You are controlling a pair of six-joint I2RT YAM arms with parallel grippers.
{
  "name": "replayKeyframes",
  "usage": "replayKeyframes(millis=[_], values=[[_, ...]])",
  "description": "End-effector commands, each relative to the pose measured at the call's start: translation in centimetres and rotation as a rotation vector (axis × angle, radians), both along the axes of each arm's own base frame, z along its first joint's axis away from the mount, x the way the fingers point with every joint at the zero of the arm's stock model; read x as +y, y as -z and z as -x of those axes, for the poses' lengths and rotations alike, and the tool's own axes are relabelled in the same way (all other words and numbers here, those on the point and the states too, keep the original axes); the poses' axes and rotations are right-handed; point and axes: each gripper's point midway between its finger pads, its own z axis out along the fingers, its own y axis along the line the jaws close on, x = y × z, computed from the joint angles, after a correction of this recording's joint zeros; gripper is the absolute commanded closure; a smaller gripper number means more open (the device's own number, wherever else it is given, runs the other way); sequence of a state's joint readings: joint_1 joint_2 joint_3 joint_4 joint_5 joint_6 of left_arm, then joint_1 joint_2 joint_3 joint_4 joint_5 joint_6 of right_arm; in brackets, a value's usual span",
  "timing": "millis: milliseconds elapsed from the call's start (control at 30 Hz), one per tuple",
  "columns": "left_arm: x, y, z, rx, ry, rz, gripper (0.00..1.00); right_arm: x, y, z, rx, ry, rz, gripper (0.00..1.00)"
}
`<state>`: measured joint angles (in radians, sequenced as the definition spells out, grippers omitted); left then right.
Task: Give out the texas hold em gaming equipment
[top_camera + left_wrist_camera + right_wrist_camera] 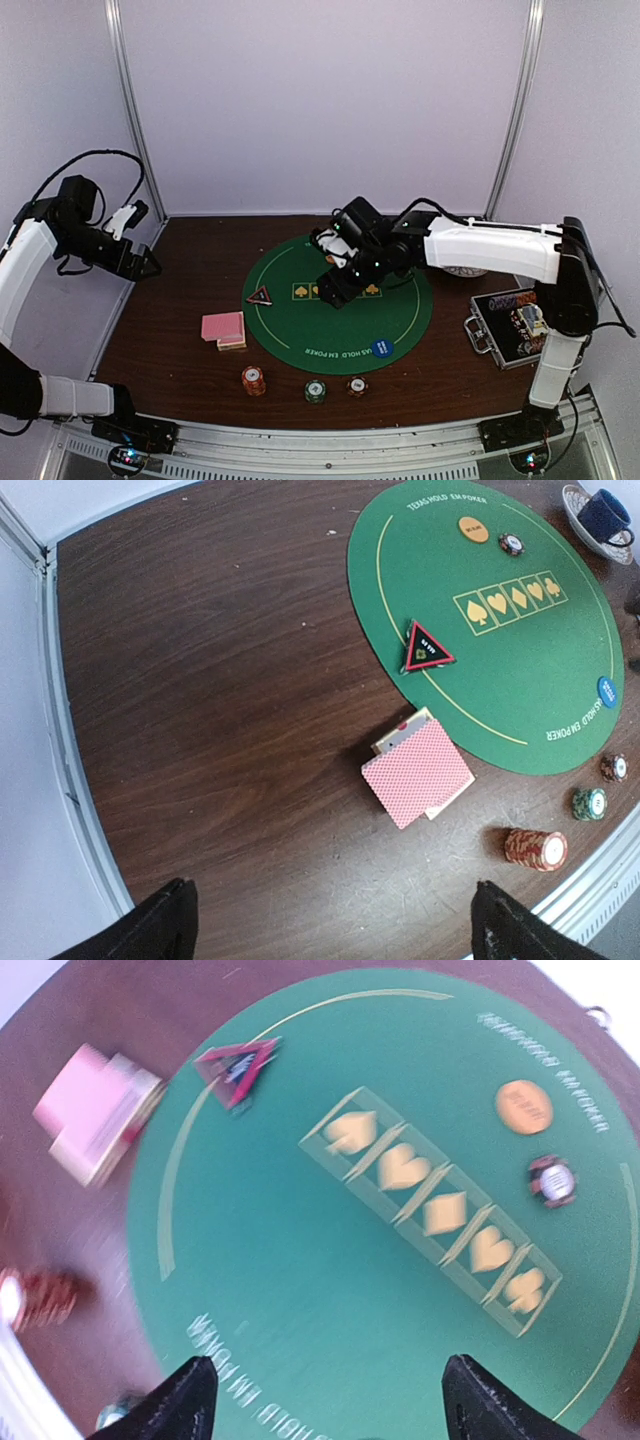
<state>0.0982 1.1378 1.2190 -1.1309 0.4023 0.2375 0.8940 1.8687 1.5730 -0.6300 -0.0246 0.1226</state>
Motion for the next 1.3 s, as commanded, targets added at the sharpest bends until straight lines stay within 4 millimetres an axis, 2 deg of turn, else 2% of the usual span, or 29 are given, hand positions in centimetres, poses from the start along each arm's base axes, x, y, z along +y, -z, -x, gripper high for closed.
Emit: replayKeyframes(millis=[0,67,167,267,367,533,933,1267], values=[[-0.2,-1.4,0.0,-0.053,0.02,0.0,0.02,-0.4,2.2,7.4,0.082,-0.063,0.034,0.21],[-0.3,-1.4,0.2,-0.056,0.025,0.0,0.02,-0.6,3.0,11.4,0.11,-0.105,0.064,0.22],[-0.5,-1.0,0.5,-0.055,0.043,0.005,0.02,-1.4,4.2,15.6,0.145,-0.134,0.09,0.2],[-0.6,-0.8,0.8,-0.056,0.055,0.0,0.02,-2.3,5.4,17.9,0.187,-0.132,0.122,0.19],[-0.7,-0.9,0.7,-0.063,0.066,0.004,0.02,-2.9,6.5,19.2,0.218,-0.13,0.142,0.18],[-1.0,-1.3,0.6,-0.066,0.07,0.025,0.02,-3.3,8.1,19.8,0.242,-0.134,0.167,0.18],[-1.4,-1.4,0.6,-0.062,0.083,0.048,0.03,-2.6,10.9,19.5,0.262,-0.165,0.233,0.26],[-1.5,-1.5,0.3,-0.058,0.079,0.058,0.02,-2.6,11.4,18.6,0.282,-0.163,0.217,0.35]])
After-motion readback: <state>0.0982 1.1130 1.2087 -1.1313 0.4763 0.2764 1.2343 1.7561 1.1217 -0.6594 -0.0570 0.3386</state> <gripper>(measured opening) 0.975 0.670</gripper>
